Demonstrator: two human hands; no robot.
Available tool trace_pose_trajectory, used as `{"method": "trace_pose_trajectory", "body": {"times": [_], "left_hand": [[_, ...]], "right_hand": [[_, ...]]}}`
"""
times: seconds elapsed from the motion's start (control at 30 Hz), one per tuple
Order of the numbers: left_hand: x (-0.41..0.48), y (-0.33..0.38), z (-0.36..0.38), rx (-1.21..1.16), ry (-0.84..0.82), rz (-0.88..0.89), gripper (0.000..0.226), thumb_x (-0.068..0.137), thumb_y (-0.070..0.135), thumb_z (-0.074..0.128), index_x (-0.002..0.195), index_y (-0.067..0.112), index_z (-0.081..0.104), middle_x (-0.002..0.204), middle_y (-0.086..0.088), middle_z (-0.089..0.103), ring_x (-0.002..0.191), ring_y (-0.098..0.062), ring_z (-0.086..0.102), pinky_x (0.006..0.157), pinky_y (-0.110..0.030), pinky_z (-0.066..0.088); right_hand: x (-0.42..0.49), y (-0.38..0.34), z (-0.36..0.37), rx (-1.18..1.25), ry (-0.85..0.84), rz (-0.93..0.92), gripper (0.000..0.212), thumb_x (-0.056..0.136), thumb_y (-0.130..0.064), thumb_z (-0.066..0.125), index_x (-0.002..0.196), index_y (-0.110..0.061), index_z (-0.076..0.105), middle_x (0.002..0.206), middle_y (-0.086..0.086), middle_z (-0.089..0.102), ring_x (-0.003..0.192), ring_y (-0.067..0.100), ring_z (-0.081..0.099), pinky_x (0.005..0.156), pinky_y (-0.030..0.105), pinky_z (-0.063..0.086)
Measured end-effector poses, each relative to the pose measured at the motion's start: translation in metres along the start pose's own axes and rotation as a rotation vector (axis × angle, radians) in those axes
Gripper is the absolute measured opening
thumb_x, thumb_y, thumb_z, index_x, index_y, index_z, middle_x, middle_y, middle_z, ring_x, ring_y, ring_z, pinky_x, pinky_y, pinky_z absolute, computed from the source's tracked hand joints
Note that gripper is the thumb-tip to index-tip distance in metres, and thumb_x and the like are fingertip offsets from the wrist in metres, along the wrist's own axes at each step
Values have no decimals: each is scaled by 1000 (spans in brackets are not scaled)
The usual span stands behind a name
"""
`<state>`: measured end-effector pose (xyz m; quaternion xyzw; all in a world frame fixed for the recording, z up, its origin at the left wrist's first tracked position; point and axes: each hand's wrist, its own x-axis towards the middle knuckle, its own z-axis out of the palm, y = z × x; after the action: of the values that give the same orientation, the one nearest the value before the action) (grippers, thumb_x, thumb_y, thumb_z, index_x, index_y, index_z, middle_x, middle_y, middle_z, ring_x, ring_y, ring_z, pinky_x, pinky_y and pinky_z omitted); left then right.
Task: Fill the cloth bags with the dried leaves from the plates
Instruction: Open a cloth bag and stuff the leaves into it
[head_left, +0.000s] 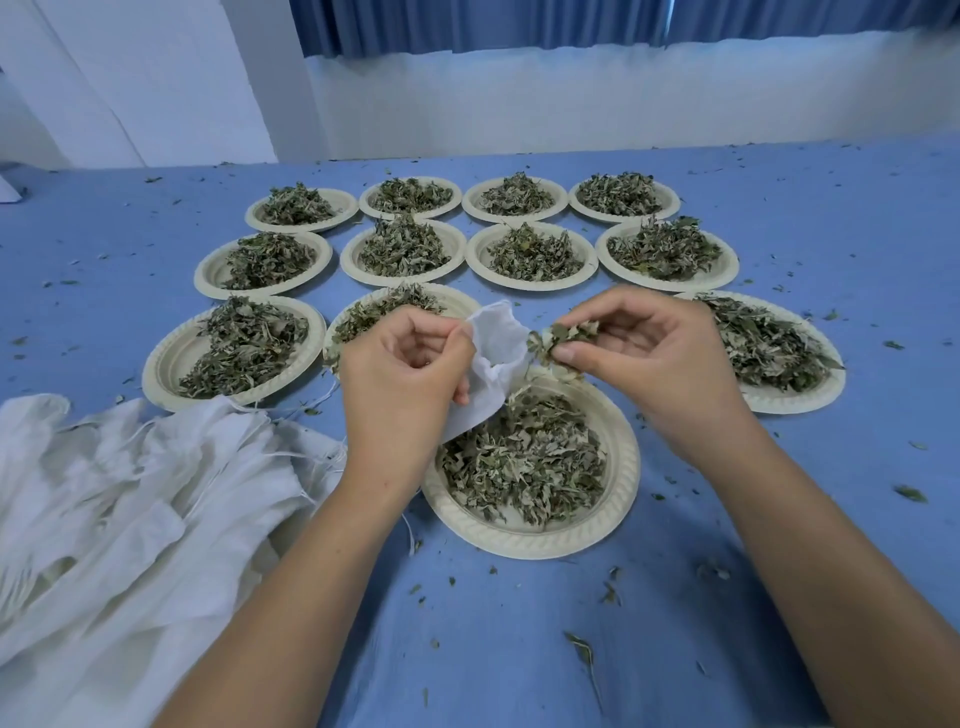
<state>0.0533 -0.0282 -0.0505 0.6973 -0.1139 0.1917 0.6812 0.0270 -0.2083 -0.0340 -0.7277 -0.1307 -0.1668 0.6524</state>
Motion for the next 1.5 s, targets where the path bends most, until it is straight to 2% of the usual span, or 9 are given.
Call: {"method": "trace_pose_trajectory", "body": {"times": [0.1, 0.2, 0.33, 0.4, 0.9, 1.07, 1.23, 1.4, 1.5], "left_hand": [[-1, -1, 1, 18, -88, -22, 17, 88, 2, 66, 72, 10, 65, 48, 4, 58, 39, -8, 50, 47, -18, 46], [-3, -1, 2, 2, -161, -24, 15, 88, 2, 67, 74, 9, 66, 50, 0, 60, 40, -10, 51, 47, -19, 47], [-4, 1, 2, -32, -197, -9, 16, 87, 1, 68, 74, 10, 67, 51, -2, 61, 39, -8, 52, 47, -18, 47], [-5, 1, 3, -37, -215, -3, 16, 87, 1, 68, 74, 10, 66, 50, 0, 61, 39, -6, 52, 47, -16, 46], [-6, 2, 3, -56, -186, -21, 14, 87, -2, 66, 76, 6, 66, 50, 2, 60, 39, -6, 51, 45, -15, 44], [-5, 2, 4, -74, -165, -41, 15, 87, -1, 66, 75, 6, 65, 49, 2, 60, 38, -6, 50, 44, -14, 43], [-6, 2, 4, -76, -238, -35, 17, 87, -1, 67, 75, 10, 66, 49, 2, 60, 39, -5, 51, 46, -14, 44], [-3, 0, 3, -73, -138, -72, 15, 88, 1, 66, 74, 7, 65, 48, 3, 59, 37, -7, 49, 45, -14, 42], [-4, 0, 4, -72, -141, -81, 15, 88, 0, 65, 75, 6, 66, 48, 3, 59, 38, -7, 50, 44, -15, 42]], "right_hand": [[-1, 2, 3, 133, 24, -56, 22, 63, -12, 77, 83, -16, 69, 76, -9, 72, 73, 4, 67, 73, 14, 52], [-4, 6, 11, 149, 32, -48, 22, 66, -5, 78, 84, -14, 69, 79, -5, 73, 74, 10, 70, 70, 17, 54], [-8, 13, 20, -242, 83, -152, 18, 74, 3, 77, 85, -10, 71, 81, -1, 72, 76, 21, 69, 73, 38, 58], [-7, 15, 21, -444, 40, -282, 16, 73, 4, 77, 86, -4, 72, 85, 3, 71, 81, 19, 67, 76, 36, 55], [-7, 12, 20, -498, -195, -391, 25, 75, 12, 70, 97, 2, 72, 104, 10, 69, 92, 17, 66, 88, 21, 51], [-9, 9, 16, -361, 5, -392, 12, 76, 8, 73, 79, 1, 64, 87, 12, 60, 81, 21, 64, 75, 26, 56], [-9, 15, 25, -730, 31, -574, 14, 74, 5, 74, 81, -7, 77, 77, -1, 73, 75, 21, 64, 63, 37, 53], [-8, 8, 12, -505, 35, -383, 18, 85, -17, 53, 90, -15, 71, 88, -11, 68, 85, 17, 50, 78, 28, 42], [-9, 3, 13, -527, -96, -328, 17, 81, -28, 69, 97, -24, 64, 82, -13, 65, 82, 15, 48, 75, 25, 40]]}}
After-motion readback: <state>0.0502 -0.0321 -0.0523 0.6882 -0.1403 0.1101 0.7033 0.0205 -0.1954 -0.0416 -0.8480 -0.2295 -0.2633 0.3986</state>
